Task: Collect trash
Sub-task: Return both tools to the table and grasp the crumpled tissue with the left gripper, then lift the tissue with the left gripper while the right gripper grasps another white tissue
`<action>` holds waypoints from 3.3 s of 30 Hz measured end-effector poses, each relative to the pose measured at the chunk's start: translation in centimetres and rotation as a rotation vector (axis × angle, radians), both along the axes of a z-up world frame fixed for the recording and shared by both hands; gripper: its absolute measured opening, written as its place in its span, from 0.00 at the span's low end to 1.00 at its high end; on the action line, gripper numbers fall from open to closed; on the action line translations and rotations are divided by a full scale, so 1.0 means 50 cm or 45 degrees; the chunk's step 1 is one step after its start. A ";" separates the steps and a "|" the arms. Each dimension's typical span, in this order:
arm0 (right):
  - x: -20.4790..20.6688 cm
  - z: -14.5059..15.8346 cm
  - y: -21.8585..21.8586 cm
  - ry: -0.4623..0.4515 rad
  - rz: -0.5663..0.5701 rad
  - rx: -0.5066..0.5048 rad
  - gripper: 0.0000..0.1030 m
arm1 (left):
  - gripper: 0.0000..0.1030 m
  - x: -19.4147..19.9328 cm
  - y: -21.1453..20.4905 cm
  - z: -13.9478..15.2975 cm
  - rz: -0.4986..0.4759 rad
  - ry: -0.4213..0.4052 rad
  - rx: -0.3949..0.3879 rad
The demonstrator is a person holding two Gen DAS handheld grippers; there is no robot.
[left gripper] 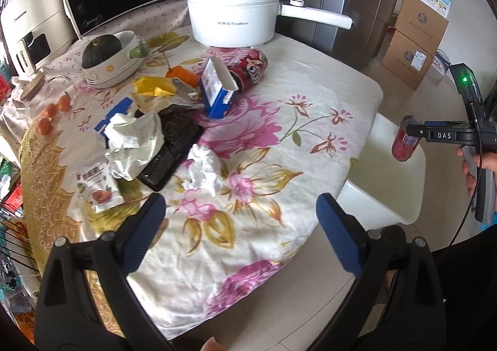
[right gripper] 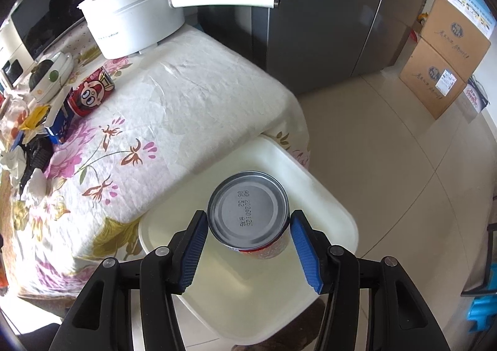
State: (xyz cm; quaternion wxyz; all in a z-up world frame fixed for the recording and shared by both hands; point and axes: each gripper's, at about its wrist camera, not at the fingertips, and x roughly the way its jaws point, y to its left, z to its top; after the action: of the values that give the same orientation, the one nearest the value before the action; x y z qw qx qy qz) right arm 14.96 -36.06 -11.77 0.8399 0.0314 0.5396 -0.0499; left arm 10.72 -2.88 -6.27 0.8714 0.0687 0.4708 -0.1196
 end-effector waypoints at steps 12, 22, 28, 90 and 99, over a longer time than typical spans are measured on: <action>0.030 0.024 0.070 -0.062 -0.005 -0.035 0.80 | 0.95 0.007 0.077 -0.014 0.087 0.034 0.028; 0.052 0.075 0.187 -0.140 0.177 -0.015 0.81 | 0.95 0.018 0.149 -0.015 0.225 0.028 0.002; 0.067 0.088 0.257 -0.156 0.286 0.003 0.82 | 0.95 0.029 0.213 -0.017 0.324 0.041 -0.028; 0.105 -0.007 0.573 0.035 0.568 0.166 0.83 | 0.52 0.060 0.313 -0.041 0.449 0.043 -0.259; 0.127 -0.081 0.639 0.105 0.603 0.092 0.78 | 0.52 0.038 0.339 -0.037 0.487 0.059 -0.255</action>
State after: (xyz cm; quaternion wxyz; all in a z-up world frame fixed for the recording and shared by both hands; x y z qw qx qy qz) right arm 21.31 -4.13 -15.82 0.8038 -0.0681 0.5670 0.1665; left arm 12.61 14.07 -8.09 0.8697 -0.1117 0.4808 0.0003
